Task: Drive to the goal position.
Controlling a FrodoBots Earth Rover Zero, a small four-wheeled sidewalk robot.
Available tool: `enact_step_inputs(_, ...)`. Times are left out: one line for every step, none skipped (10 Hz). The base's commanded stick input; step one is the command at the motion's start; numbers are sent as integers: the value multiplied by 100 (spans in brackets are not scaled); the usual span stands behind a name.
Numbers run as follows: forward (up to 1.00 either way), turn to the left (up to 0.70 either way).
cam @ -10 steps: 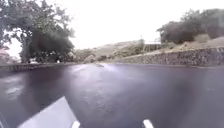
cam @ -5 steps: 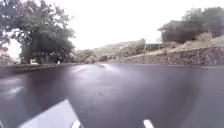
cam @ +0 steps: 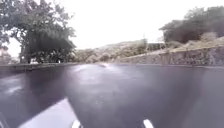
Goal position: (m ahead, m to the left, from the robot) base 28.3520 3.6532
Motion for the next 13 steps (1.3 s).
enact_step_inputs(70, 0)
enact_step_inputs(70, 0)
enact_step_inputs(70, 0)
enact_step_inputs(70, 0)
enact_step_inputs(70, 0)
enact_step_inputs(70, 0)
enact_step_inputs(70, 0)
enact_step_inputs(70, 0)
enact_step_inputs(70, 0)
enact_step_inputs(70, 0)
enact_step_inputs(70, 0)
enact_step_inputs(70, 0)
enact_step_inputs(70, 0)
